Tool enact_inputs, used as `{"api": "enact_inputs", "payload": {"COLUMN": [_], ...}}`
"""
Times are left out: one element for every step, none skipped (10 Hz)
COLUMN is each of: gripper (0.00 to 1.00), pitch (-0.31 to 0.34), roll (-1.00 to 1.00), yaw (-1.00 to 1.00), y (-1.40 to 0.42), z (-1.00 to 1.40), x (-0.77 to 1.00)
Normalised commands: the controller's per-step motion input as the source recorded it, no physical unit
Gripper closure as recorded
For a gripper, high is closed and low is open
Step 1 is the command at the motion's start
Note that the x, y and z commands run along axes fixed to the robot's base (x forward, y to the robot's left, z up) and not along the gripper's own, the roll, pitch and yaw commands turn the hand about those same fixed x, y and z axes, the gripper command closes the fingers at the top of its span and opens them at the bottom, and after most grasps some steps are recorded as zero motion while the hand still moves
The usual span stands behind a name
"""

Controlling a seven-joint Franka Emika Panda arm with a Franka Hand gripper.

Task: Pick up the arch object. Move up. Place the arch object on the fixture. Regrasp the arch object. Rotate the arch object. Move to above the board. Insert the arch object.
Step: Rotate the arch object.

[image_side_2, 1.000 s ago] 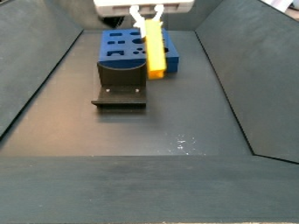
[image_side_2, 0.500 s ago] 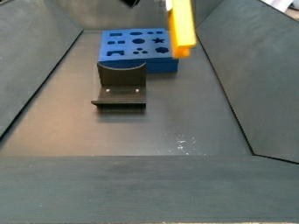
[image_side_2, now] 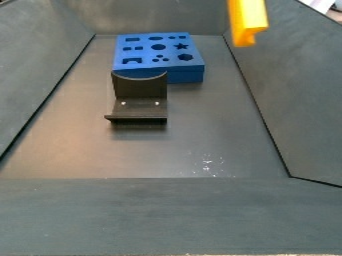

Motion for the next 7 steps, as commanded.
{"api": "enact_inputs", "payload": {"gripper": [1.00,1.00,1.00,1.00,1.00,1.00,1.00], "pitch": [0.053,-0.100,-0.096,-0.076,-0.047,-0.020,0.017], "roll": [-0.05,-1.00,-1.00,-1.00,-1.00,-1.00,-1.00], "yaw": [0.03,-0.57,-0.57,-0.57,-0.57,-0.57,-0.57], "y": [-0.01,0.00,0.01,0.07,0.05,0.04,0.04], "z": [0.05,0.00,-0.02,0.00,0.02,0.03,0.02], "x": [-0.30,0.00,0.08,0.02,-0.04,-0.05,-0.03]}}
